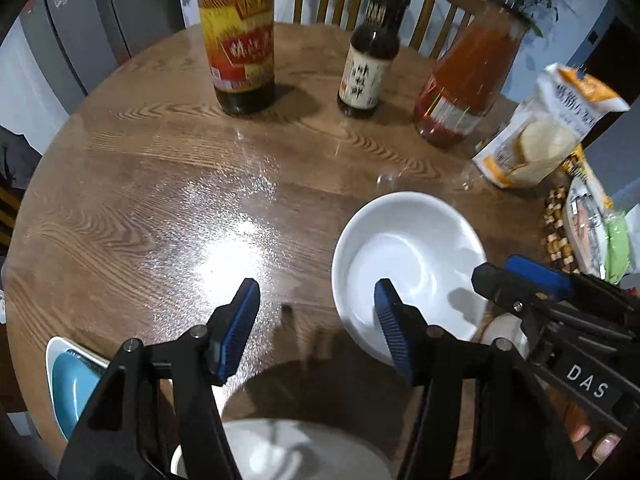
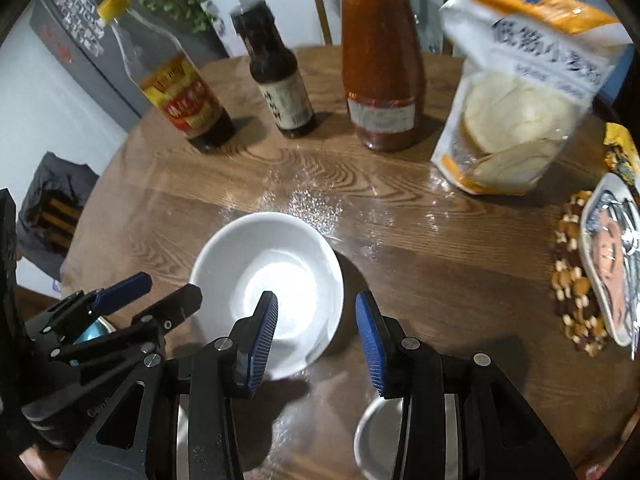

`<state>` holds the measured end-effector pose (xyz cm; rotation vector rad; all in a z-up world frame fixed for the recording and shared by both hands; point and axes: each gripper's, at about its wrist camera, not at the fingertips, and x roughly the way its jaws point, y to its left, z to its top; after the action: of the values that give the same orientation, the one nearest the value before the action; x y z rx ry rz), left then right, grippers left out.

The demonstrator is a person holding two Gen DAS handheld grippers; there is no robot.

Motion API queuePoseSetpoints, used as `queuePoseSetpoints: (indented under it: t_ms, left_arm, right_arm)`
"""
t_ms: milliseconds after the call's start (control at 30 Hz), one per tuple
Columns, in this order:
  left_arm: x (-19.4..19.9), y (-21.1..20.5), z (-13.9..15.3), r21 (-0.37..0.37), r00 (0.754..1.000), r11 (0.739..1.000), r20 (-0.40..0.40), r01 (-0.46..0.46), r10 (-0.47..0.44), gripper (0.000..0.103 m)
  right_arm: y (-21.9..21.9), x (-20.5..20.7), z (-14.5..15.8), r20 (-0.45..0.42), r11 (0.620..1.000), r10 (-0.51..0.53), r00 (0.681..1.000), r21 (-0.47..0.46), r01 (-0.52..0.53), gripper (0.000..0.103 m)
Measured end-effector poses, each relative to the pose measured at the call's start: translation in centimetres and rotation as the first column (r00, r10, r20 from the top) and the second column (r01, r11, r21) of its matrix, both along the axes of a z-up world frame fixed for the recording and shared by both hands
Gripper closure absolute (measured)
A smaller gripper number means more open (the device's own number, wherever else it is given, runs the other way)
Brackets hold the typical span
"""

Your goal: Organize plates and bowls

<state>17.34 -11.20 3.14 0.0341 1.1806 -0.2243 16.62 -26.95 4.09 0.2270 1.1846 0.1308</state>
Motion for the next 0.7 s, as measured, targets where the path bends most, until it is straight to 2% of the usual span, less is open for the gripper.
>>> queuePoseSetpoints:
  t_ms: [200, 233, 300, 400, 633, 700]
  left_arm:
    - [1.1, -0.4, -2.3, 0.019, 0.998, 1.0, -0.055, 0.021, -0.02, 0.072]
    - [1.2, -0.4, -2.5, 0.016, 0.998, 0.999, -0.056, 0.029, -0.028, 0.079]
    - [1.3, -0.7, -2.8, 0.003, 0.997, 0.999, -0.061, 0.05, -0.049, 0.089]
    - [1.4, -0.9, -2.8, -0.011, 0.997, 0.998, -0.052, 0.056, -0.057, 0.094]
    - [1.2, -1.0, -3.1, -0.015, 0.997, 0.998, -0.033, 0.067, -0.068, 0.094]
    - [0.7, -0.9, -2.3, -0.008, 0.997, 0.997, 0.002, 0.074, -0.074, 0.094]
  right_arm:
    - [0.3, 0.8, -2.3, -0.045, 1.0, 0.011, 0.999, -0.013, -0.012, 0.064]
    - [0.3, 1.0, -2.4, -0.049, 1.0, 0.011, 0.999, -0.01, -0.011, 0.067]
    - [0.2, 1.2, -2.7, -0.058, 1.0, 0.013, 0.998, 0.002, -0.013, 0.082]
    - [0.5, 1.3, -3.0, -0.06, 0.999, 0.025, 0.998, -0.023, -0.026, 0.093]
    - [0.2, 1.0, -2.2, -0.035, 1.0, 0.005, 0.999, -0.013, -0.006, 0.093]
    - [0.3, 0.8, -1.7, -0.02, 1.0, 0.0, 1.0, -0.012, 0.0, 0.093]
